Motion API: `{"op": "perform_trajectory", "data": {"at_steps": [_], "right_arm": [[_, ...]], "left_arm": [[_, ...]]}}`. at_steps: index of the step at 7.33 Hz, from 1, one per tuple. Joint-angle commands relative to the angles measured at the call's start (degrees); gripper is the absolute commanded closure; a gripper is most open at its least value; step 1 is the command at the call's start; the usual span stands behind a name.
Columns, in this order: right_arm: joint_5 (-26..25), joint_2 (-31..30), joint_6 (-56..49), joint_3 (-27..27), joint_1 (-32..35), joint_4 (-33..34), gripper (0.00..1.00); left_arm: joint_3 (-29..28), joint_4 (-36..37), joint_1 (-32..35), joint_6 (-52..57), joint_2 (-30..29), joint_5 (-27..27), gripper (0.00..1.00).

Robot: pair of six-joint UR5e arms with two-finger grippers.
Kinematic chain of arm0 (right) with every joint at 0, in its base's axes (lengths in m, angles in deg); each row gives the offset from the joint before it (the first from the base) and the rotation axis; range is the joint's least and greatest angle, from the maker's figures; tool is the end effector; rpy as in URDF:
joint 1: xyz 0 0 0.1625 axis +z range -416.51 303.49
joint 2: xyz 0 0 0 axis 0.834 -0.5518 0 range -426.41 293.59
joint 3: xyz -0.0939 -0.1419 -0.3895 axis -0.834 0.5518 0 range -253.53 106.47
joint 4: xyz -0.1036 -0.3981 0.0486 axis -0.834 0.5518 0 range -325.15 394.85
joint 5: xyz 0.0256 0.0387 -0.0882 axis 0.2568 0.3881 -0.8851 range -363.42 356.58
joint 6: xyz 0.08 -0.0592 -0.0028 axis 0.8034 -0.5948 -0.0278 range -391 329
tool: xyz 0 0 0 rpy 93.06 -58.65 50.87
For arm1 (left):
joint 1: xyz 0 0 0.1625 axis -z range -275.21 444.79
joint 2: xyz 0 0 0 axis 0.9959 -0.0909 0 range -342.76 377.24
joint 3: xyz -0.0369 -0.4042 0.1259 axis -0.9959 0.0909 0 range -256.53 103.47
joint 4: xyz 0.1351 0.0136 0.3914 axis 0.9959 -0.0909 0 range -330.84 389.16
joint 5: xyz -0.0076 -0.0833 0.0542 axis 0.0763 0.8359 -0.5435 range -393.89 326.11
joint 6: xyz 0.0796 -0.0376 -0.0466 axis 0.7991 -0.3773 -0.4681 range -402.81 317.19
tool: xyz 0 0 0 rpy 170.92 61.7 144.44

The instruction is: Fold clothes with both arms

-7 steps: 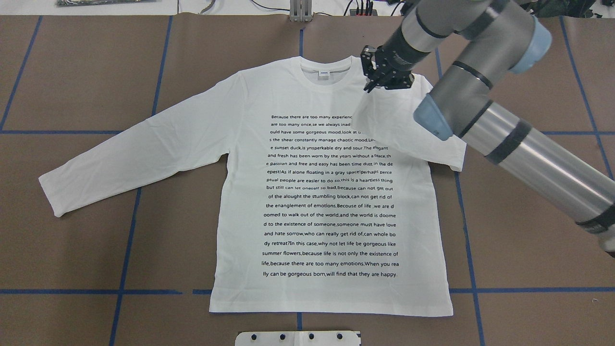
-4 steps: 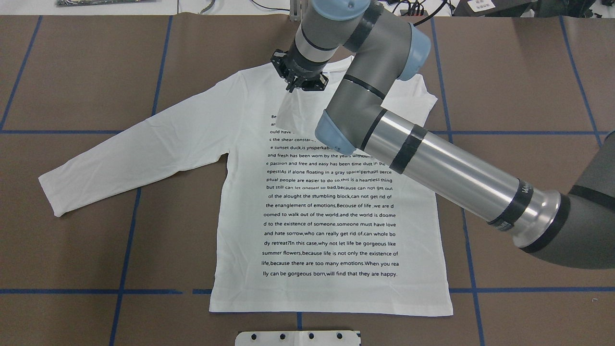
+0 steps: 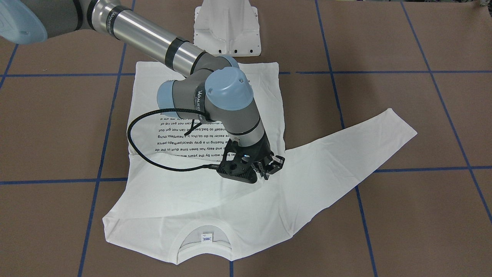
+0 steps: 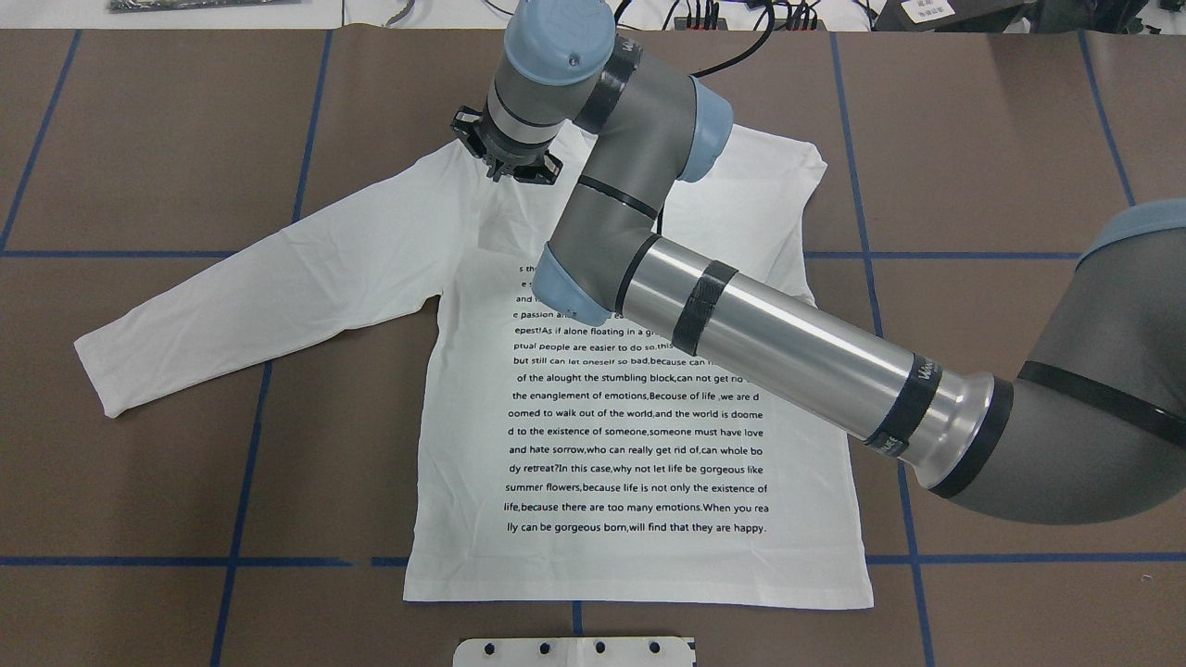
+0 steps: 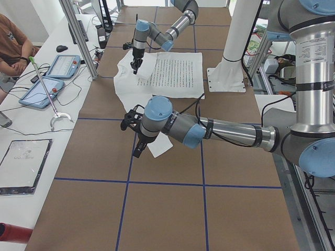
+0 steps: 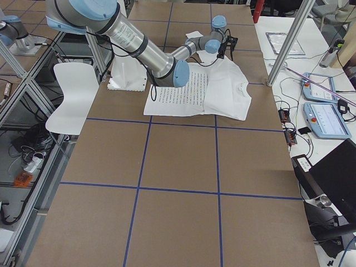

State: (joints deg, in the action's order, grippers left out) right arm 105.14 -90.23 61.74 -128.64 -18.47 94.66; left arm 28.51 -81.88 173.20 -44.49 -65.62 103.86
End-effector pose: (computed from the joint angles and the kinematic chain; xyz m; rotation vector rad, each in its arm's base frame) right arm -0.6104 -0.6065 0.0879 0.0445 -1.1117 0.4640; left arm -0.0470 -0.4568 0.5406 0.4517 0.8285 0.2089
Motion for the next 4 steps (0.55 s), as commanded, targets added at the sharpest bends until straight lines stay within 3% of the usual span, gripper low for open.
{"op": "perform_trajectory", "data": {"at_steps": [1,4], "right_arm": [[-3.6,1.1,0.1,0.8,-2.2,-2.0,1.00],[-5.0,1.5,0.0,1.9,-2.8,-3.5,1.00]], "left_arm": [[-0.2,-0.1,0.0,0.0,0.1,0.1,0.00],[-0.3,0.0,0.0,0.1,0.1,0.1,0.00]]}}
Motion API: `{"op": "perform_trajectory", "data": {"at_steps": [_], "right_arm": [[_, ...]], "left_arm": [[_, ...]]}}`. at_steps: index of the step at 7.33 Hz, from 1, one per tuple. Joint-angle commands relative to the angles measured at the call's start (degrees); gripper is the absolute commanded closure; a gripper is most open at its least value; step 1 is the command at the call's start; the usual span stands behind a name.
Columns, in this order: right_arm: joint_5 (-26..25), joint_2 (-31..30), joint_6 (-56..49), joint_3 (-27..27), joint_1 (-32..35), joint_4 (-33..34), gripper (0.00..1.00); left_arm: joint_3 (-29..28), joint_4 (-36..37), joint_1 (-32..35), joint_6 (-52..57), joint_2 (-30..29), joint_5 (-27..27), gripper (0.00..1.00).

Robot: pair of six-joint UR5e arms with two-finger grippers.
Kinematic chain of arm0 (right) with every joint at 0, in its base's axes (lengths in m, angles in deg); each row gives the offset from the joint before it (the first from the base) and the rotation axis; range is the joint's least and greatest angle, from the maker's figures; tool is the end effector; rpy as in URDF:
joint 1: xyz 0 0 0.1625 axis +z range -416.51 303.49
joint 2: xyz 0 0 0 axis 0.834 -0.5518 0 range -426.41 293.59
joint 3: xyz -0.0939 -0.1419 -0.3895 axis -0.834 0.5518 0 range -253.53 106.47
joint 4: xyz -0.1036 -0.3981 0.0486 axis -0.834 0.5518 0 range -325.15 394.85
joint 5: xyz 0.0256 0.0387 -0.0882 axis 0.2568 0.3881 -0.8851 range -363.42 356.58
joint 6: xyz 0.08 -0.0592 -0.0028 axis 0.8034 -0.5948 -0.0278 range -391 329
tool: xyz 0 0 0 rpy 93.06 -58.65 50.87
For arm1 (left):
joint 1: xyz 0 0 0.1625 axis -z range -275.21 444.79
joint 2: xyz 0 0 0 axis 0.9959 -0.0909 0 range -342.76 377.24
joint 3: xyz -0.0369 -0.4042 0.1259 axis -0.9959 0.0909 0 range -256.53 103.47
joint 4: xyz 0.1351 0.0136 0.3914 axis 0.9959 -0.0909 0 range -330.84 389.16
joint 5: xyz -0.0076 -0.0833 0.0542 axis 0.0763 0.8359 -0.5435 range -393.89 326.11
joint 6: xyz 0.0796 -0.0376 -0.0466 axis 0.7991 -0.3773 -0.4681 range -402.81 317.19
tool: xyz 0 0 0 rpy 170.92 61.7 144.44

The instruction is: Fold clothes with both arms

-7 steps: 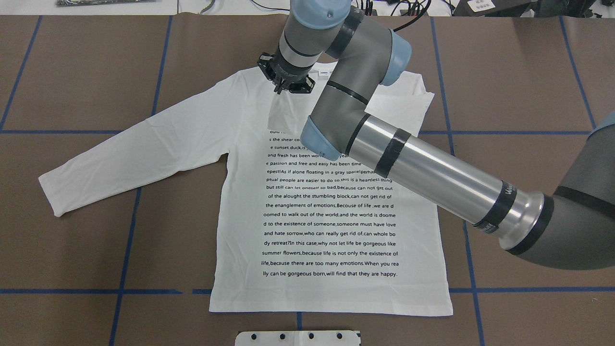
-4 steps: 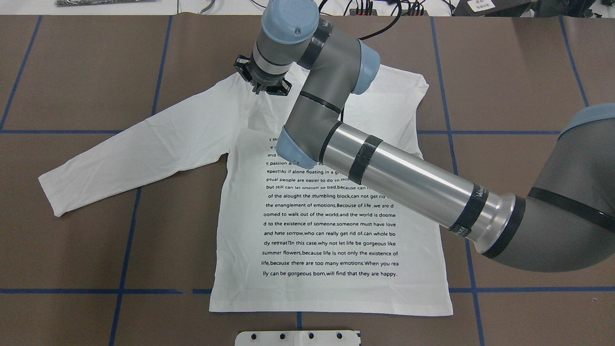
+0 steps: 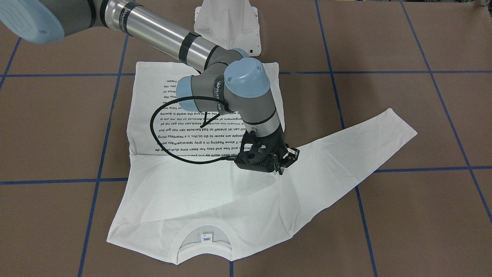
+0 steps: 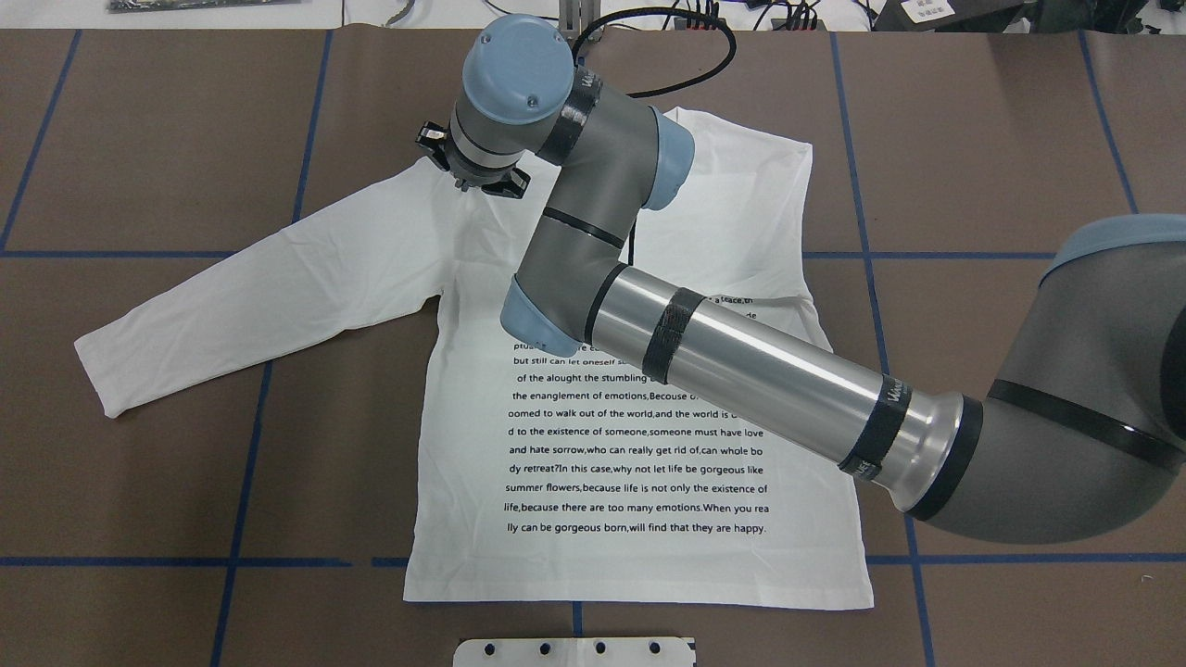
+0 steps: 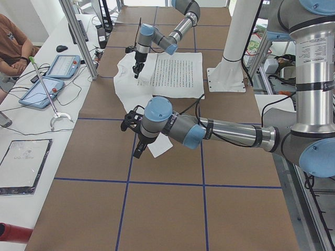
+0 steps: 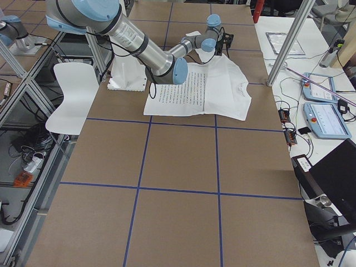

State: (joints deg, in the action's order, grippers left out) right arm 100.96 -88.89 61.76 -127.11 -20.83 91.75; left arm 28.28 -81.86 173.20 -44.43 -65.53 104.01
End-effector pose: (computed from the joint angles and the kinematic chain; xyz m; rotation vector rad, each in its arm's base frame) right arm -0.6342 -0.5890 0.0747 0.1018 -1.1426 0.4561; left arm -0.0468 -0.4562 0.5432 0.4463 0.8311 0.2080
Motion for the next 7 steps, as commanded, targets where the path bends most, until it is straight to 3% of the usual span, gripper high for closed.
{"op": "perform_trajectory", "data": {"at_steps": [1,3,4,5,6,7], "right_arm": [[-1.0,1.1,0.0,0.3,-1.2,-0.6,1.00],[-2.6,1.1,0.0,0.4,-2.5,-1.8,1.00],[-2.7,1.1,0.0,0.4,-2.5,-1.8,0.74],[-3.3,1.1,0.0,0.5,-2.5,-1.8,0.22],[-3.6,1.1,0.0,0.5,-2.5,-1.8,0.01],[-3.6,1.1,0.0,0.5,-2.5,-1.8,0.01]], "left_arm": [[0.0,0.0,0.0,0.0,0.1,0.0,0.00],[-0.1,0.0,0.0,0.0,0.1,0.0,0.00],[-0.2,0.1,0.0,0.0,0.1,0.0,0.00],[-0.2,0.1,0.0,0.0,0.1,0.0,0.00],[-0.1,0.2,0.0,0.0,0.1,0.0,0.00],[-0.2,0.2,-0.2,0.0,0.0,0.0,0.00]]}}
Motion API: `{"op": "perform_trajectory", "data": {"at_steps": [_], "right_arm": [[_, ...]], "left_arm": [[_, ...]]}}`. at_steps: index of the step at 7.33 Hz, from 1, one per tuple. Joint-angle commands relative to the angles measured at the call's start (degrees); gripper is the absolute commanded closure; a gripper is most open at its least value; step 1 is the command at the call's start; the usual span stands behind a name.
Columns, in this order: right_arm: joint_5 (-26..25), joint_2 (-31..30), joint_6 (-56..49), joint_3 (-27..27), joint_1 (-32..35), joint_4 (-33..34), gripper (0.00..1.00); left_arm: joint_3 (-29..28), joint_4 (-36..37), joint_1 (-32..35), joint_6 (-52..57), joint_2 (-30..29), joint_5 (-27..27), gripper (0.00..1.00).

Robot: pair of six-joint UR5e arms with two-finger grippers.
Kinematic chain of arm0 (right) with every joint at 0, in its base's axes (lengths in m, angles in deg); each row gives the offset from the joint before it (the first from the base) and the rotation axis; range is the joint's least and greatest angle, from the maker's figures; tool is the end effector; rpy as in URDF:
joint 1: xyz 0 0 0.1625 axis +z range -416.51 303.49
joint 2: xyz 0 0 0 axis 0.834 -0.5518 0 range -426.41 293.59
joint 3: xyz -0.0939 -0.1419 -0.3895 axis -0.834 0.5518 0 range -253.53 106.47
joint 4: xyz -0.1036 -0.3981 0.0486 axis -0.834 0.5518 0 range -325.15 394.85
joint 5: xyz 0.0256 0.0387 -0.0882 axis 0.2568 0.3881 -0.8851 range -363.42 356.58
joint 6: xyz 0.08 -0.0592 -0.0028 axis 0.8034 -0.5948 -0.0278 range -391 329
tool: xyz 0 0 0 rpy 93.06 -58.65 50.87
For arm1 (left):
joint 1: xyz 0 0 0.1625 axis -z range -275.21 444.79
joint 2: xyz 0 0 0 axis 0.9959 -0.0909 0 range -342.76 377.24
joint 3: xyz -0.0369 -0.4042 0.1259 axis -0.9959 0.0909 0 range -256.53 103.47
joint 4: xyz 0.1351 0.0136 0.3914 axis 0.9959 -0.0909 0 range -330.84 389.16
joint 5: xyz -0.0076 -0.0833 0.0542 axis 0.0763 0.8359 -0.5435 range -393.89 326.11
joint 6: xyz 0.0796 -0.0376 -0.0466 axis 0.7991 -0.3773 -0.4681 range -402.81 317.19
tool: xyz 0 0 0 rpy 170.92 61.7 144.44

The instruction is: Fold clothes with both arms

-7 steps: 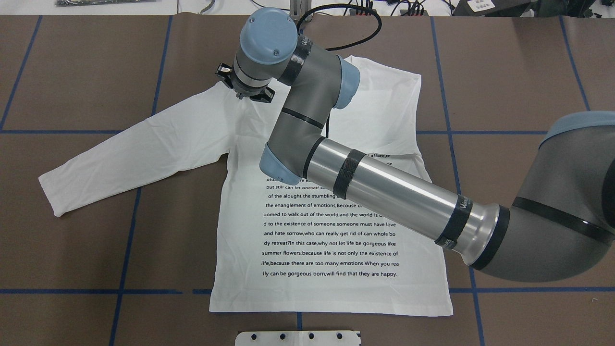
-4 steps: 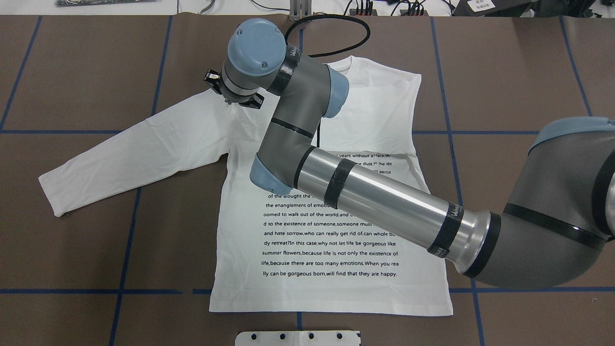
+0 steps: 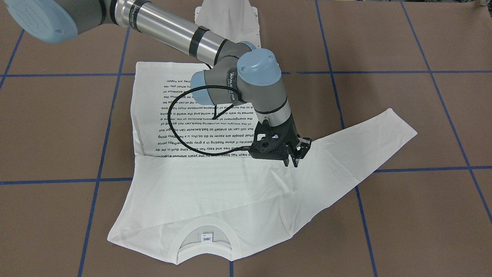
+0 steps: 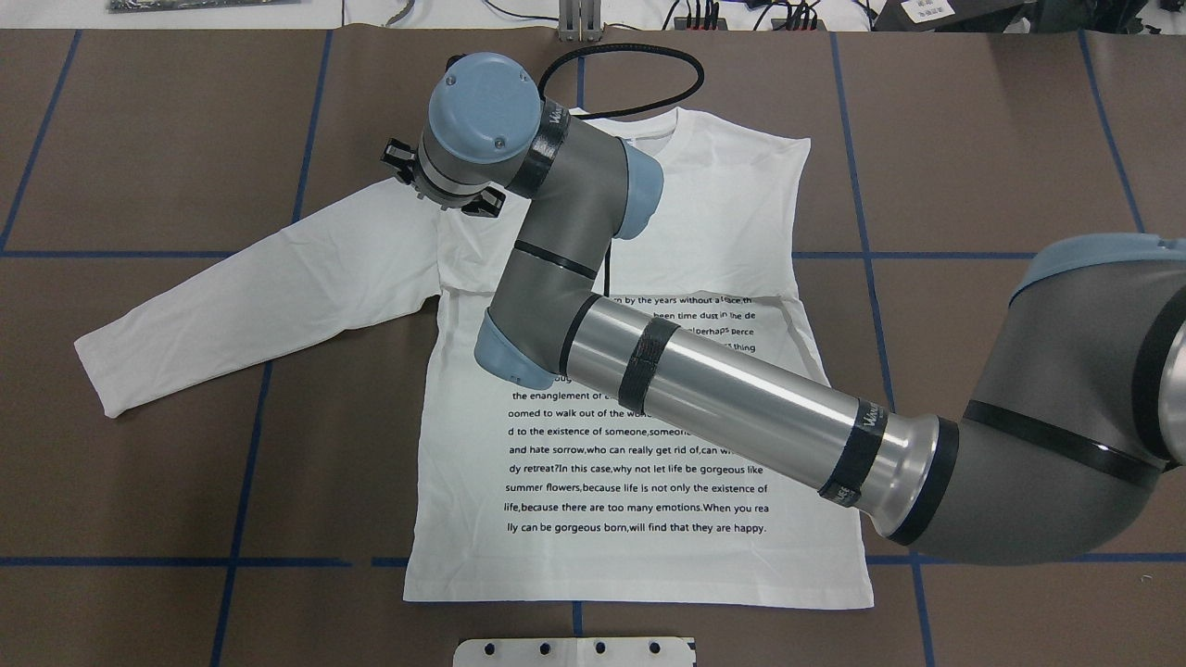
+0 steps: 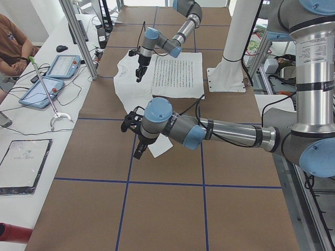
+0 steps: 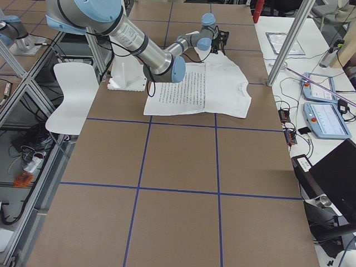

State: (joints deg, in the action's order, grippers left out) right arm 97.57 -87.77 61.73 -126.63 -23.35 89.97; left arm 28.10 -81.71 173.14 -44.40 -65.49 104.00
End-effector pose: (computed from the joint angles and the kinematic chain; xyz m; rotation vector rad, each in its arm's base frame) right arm -0.6563 -0.5653 0.0583 0.1418 -1.1734 0.4411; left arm -0.0463 -0.4561 0.5454 0.4400 0.8314 0.2067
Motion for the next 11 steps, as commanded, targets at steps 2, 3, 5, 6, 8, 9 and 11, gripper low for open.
{"op": "perform_trajectory", "data": {"at_steps": [2,3,5,6,8,9,11], "right_arm": [[-0.1,-0.2,2.4,-0.4,0.2,0.3,0.01],[0.5,-1.9,2.8,-1.6,0.7,0.5,0.01],[7.7,-15.1,2.7,-16.5,3.5,4.1,0.01],[11.8,-22.3,2.3,-25.4,5.9,6.6,0.01],[17.0,-30.7,2.0,-33.5,10.1,6.9,0.01],[19.0,-33.4,2.0,-35.7,11.8,6.8,0.00],[19.1,-35.3,1.8,-37.3,13.1,6.8,0.01]], "left_arm": [[-1.9,-0.3,-3.2,-0.9,-0.9,4.7,0.00],[-3.4,-0.5,-4.5,-4.1,-1.0,4.9,0.00],[-7.4,-1.5,-11.8,-16.5,-4.7,4.8,0.00],[-9.6,-4.0,-15.0,-20.0,-5.8,4.5,0.03],[-13.6,-4.4,-21.3,-22.9,-7.4,4.0,0.09],[-16.3,-5.2,-22.2,-22.9,-8.6,4.0,0.10],[-21.5,-9.2,-23.3,-23.0,-10.3,3.5,0.10]]}}
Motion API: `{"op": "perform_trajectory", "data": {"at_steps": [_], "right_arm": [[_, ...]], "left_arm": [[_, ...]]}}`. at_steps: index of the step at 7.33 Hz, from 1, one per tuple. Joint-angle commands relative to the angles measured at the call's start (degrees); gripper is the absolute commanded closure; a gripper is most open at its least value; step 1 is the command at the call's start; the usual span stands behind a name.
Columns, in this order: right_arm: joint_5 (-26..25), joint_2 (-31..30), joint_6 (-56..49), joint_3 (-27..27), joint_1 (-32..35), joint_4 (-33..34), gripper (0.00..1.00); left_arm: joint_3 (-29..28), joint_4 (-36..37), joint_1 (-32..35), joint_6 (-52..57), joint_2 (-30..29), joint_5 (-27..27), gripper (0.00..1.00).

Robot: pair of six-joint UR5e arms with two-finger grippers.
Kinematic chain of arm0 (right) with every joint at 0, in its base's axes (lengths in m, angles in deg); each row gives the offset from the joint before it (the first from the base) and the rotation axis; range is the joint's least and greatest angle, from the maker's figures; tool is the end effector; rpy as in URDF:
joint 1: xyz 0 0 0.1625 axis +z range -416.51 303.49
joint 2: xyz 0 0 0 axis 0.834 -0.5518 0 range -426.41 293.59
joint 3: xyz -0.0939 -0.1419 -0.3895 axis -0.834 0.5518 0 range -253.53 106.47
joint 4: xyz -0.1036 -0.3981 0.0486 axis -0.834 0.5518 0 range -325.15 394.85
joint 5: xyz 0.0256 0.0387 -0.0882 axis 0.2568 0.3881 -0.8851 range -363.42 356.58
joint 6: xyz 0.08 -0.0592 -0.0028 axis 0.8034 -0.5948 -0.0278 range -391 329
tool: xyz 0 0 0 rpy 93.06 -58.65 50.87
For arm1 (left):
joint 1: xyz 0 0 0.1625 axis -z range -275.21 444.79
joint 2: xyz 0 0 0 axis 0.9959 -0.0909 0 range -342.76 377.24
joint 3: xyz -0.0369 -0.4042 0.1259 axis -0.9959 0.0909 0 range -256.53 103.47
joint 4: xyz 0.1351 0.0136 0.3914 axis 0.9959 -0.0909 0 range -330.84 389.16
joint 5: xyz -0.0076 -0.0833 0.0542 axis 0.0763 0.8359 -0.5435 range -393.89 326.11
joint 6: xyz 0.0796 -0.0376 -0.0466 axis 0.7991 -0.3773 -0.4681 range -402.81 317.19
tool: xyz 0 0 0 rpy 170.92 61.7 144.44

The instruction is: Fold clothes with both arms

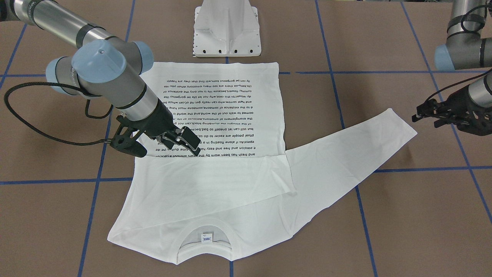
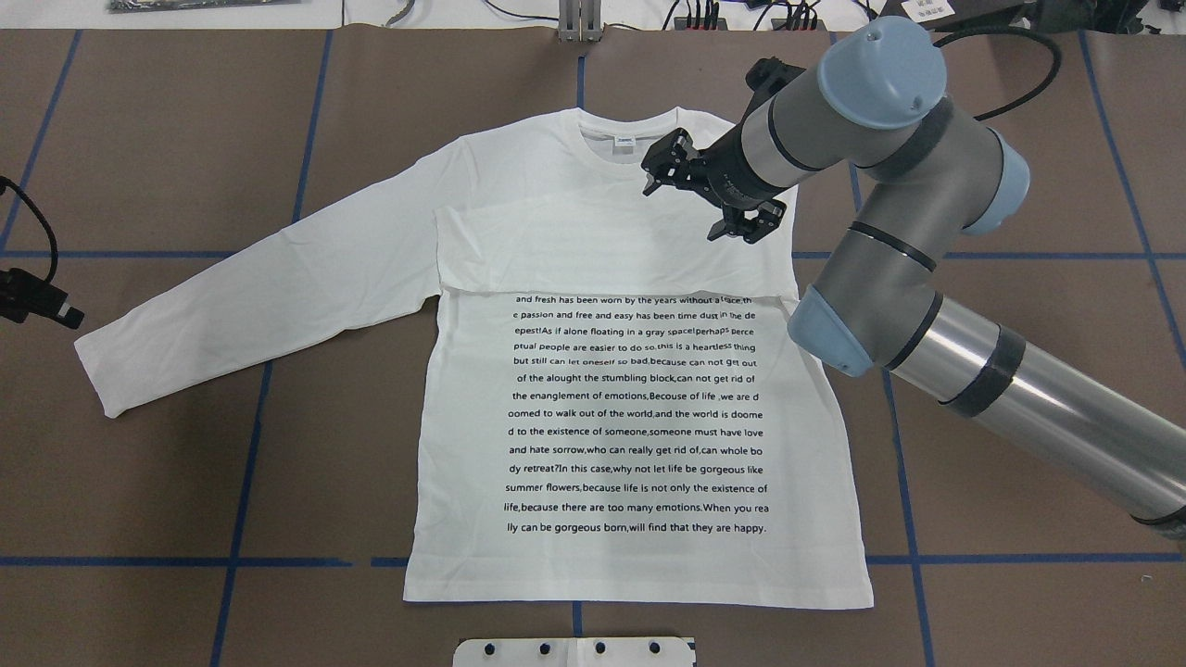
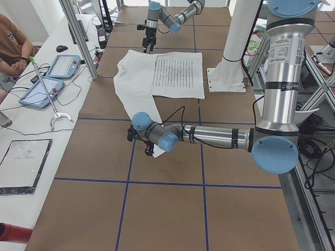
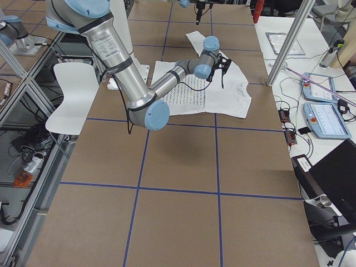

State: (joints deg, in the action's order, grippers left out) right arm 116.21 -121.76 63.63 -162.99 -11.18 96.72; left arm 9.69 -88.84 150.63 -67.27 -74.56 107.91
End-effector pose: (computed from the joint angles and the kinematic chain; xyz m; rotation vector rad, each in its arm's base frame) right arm -0.4249 -0.5493 0.2443 -0.0673 -1.1657 0.4915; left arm 0.1634 -0.4987 0.6124 0.0194 0.9833 0.2003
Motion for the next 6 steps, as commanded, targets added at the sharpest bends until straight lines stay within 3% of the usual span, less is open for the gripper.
{"op": "perform_trajectory", "data": {"at_steps": [1,6], "right_arm": [[0.3,-1.4,-0.1,-1.0,1.3,0.0,0.00],[0.3,-2.3,-0.2,-1.2,1.7,0.0,0.00]], "left_arm": [[-3.4,-2.2,-1.0,-0.6,-1.4,-1.2,0.12],[-4.7,-2.3,-4.5,-3.7,-1.5,-1.4,0.20]]}}
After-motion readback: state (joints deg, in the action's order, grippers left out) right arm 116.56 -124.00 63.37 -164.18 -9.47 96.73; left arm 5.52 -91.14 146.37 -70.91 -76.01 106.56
